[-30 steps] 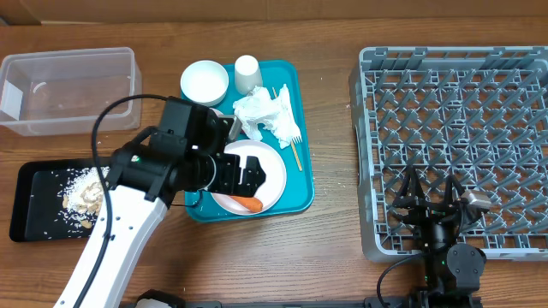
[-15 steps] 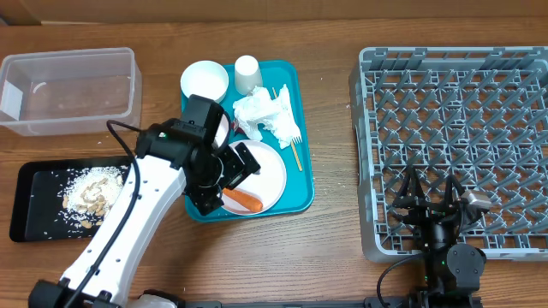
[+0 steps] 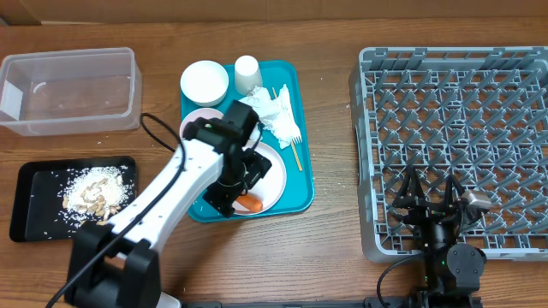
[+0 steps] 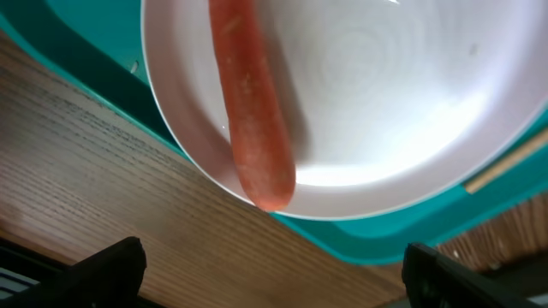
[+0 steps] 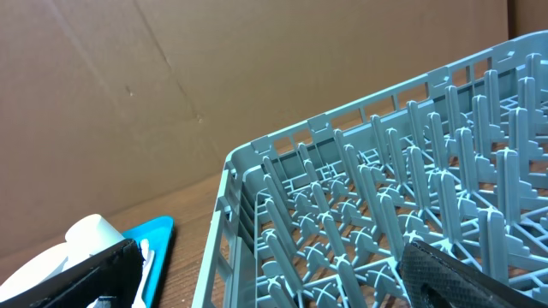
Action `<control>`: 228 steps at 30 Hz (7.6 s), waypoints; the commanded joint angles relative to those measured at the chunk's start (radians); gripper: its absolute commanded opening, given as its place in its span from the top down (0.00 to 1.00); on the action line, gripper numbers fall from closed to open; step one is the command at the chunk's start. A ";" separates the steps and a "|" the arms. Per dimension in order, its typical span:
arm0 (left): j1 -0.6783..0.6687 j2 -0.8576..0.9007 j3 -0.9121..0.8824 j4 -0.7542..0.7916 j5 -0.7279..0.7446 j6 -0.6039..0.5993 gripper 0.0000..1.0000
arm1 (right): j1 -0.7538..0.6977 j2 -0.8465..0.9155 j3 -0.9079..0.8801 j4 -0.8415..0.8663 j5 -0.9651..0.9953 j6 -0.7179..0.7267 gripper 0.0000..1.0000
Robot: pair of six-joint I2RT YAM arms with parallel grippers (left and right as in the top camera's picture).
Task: Sort waste into correct bins and load items into the dishwasher rack
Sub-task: 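Move the left gripper down toward the carrot on the white plate, then close the left gripper on the carrot and lift it, then carry the carrot left and drop it onto the black tray, then move the left gripper back to the white plate on the teal tray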
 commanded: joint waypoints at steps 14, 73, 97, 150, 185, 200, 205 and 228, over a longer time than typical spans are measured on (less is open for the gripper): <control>-0.008 0.172 -0.006 0.132 -0.119 -0.002 0.00 | -0.003 -0.008 -0.011 0.005 -0.001 -0.007 0.00; -0.008 0.193 -0.077 0.257 -0.176 0.004 0.79 | -0.003 -0.008 -0.011 0.005 -0.001 -0.007 0.00; 0.049 0.082 0.246 -0.099 -0.179 0.210 0.96 | -0.003 -0.008 -0.011 0.005 -0.001 -0.007 0.00; 1.095 0.203 0.232 -0.026 -0.253 0.447 0.88 | -0.003 -0.008 -0.011 0.005 -0.001 -0.007 0.00; 0.847 -0.066 0.370 -0.200 -0.143 0.634 0.00 | -0.003 -0.008 -0.011 0.005 -0.001 -0.007 0.00; 0.205 -0.086 0.203 -0.273 -0.169 0.760 0.00 | -0.003 -0.008 -0.011 0.005 -0.001 -0.007 0.00; 0.080 -0.058 0.059 -0.157 -0.169 0.758 0.00 | -0.003 -0.008 -0.011 0.005 -0.001 -0.007 0.00; 0.053 -0.036 -0.065 0.144 -0.360 0.690 0.00 | -0.003 -0.008 -0.011 0.005 -0.001 -0.007 0.00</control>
